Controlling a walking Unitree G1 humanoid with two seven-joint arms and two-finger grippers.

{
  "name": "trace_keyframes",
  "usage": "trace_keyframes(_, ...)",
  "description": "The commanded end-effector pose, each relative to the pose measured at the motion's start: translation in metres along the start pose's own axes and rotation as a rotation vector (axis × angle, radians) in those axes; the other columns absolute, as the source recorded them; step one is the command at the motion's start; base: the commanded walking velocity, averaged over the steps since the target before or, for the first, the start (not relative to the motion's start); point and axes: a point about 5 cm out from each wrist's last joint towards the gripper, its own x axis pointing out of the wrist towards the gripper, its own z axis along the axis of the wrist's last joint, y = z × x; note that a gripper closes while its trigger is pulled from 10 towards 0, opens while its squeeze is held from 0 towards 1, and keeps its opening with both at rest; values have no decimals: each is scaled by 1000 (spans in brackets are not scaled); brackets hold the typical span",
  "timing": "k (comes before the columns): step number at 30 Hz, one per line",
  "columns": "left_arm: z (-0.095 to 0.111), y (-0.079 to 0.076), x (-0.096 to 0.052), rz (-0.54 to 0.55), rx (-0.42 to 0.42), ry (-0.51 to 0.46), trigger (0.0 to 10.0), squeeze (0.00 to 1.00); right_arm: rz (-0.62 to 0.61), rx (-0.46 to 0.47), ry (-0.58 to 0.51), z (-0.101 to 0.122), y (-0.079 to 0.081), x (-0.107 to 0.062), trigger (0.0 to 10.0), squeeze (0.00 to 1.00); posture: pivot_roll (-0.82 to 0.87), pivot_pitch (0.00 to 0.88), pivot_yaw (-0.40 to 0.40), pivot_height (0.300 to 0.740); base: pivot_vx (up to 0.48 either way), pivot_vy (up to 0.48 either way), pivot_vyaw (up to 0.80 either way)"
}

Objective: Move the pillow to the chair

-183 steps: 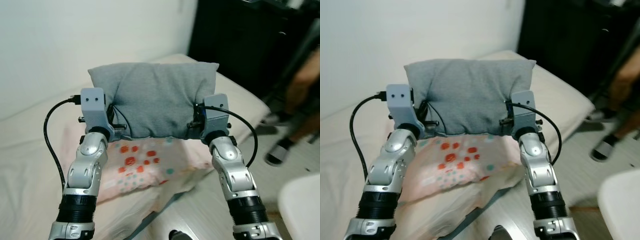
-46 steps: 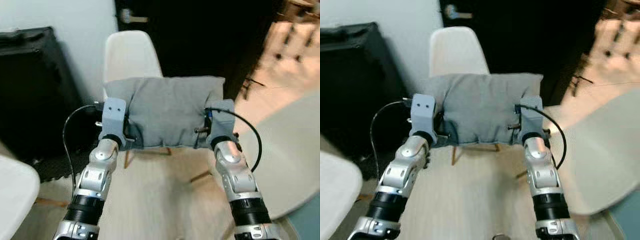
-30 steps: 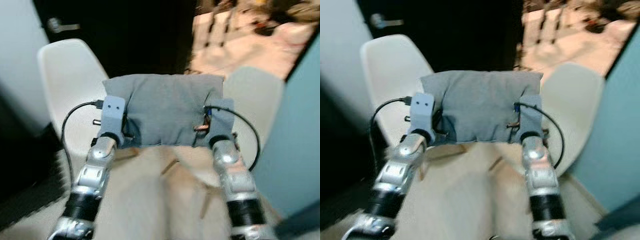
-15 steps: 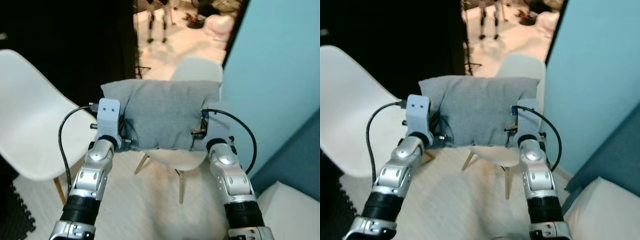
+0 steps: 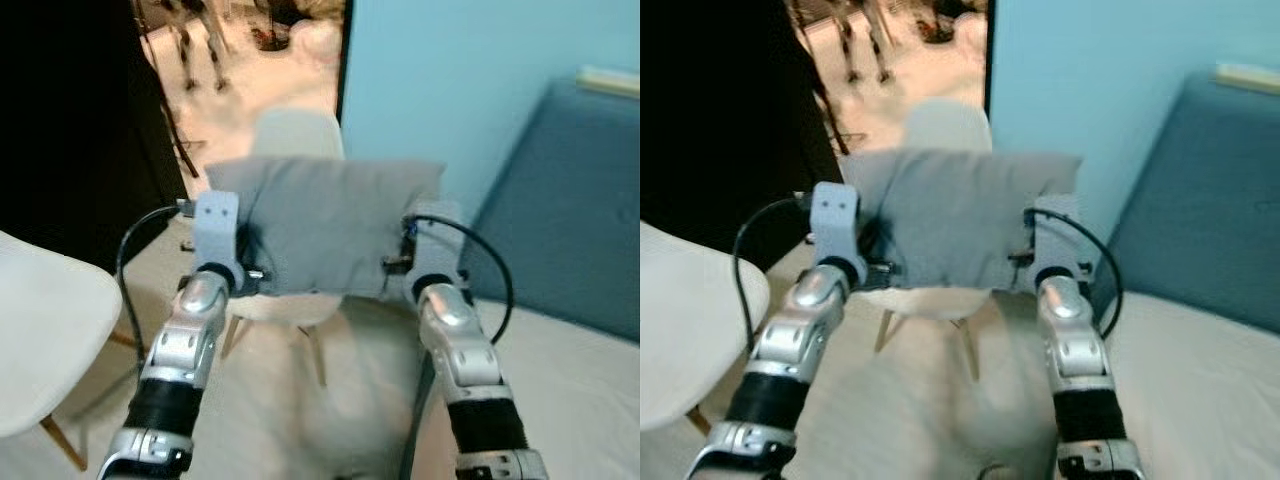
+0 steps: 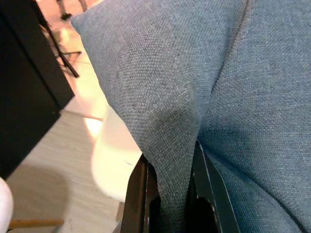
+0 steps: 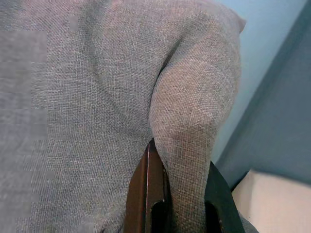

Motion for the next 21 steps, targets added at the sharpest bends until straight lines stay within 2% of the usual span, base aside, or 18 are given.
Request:
trace_keyframes(1, 10, -10, -1, -24, -12, -65, 10000, 0, 124, -33, 0, 3, 16, 1, 10000, 0, -4, 108, 34, 740, 0, 0, 0)
trace_keyframes(4, 12, -8, -1, -5, -13, -77, 10000, 0, 160, -93, 5, 1, 19, 1, 10000, 0, -6, 107, 33, 740, 0, 0, 0)
trace_keyframes(5, 12, -9, -1, 0, -13, -85, 10000, 0, 176, -117, -4, 1, 21, 1, 10000, 0, -2, 106, 11, 740, 0, 0, 0)
trace_keyframes(8, 12, -8, -2, 12, -26, -94, 10000, 0, 179, -83, -3, 2, 21, 2, 10000, 0, 2, 110, 23, 740, 0, 0, 0)
trace_keyframes(12, 14, -8, -3, 2, -45, -112, 10000, 0, 186, -87, -17, 4, 22, 2, 10000, 0, -2, 108, 20, 740, 0, 0, 0)
trace_keyframes(14, 12, -6, -4, 13, -10, -108, 10000, 0, 189, -82, -7, 3, 22, 2, 10000, 0, 7, 110, 31, 740, 0, 0, 0)
trace_keyframes(17, 12, -5, -5, 22, -1, -111, 10000, 0, 192, -83, -2, 3, 22, 2, 10000, 0, 6, 107, 35, 740, 0, 0, 0)
trace_keyframes(21, 13, -3, -6, 41, -19, -125, 10000, 0, 206, -80, 5, 1, 24, 1, 10000, 0, 11, 114, 16, 740, 351, 0, 0)
